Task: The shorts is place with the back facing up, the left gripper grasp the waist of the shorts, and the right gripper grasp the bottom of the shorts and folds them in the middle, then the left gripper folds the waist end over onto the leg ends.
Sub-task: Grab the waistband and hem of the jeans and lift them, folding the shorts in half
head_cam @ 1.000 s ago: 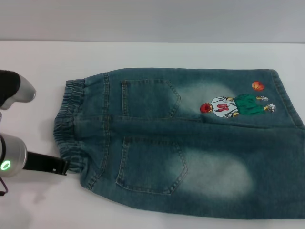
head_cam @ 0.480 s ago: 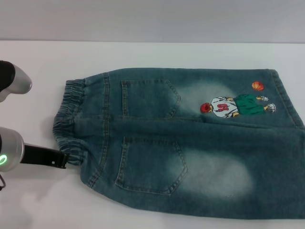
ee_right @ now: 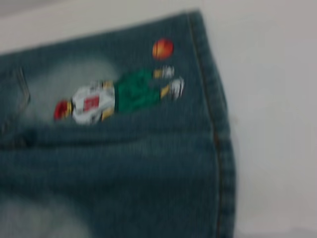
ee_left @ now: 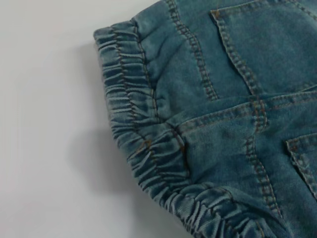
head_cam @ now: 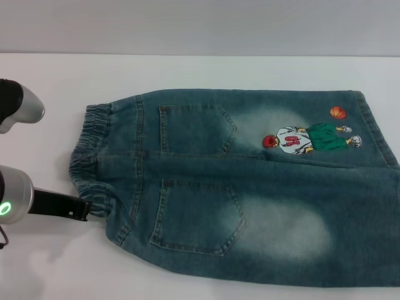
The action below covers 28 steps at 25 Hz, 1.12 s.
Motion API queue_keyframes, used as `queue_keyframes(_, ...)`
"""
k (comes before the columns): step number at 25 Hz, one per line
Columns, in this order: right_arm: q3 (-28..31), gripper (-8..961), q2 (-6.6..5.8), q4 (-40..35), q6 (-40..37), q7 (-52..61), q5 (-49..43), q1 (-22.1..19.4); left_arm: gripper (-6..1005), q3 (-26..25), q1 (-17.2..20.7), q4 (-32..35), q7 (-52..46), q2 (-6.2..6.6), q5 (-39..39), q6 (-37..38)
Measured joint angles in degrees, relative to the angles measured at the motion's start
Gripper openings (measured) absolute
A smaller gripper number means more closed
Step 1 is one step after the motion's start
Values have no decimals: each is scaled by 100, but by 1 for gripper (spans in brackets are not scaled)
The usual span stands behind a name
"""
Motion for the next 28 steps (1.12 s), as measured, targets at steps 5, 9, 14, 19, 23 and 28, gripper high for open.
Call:
queue_keyframes(5,-406,726,3,-142,-9,62,-71,-52,49,-19,-39,7,16,0,6,-13)
queue_keyframes(9,-655,727,10,-418,-114,96,-100,-24,49,-20,-55,27,18,0,9,1)
queue_keyframes(14,-805,727,13,-496,-205,164,-102,-45,49,-36,-109,35,19,0,9,-22)
queue_keyframes(19,-819,727,14,-504,-206,201,-101,-47,49,-42,-149,45,20,0,9,-25)
queue_keyframes(23,-873,727,16,-476,-178,281,-70,-82,48,-43,-181,48,18,0,8,-70)
queue_keyframes(28,-1007,727,13,-266,-136,429,-107,-184,48,-43,-197,68,21,0,8,-117)
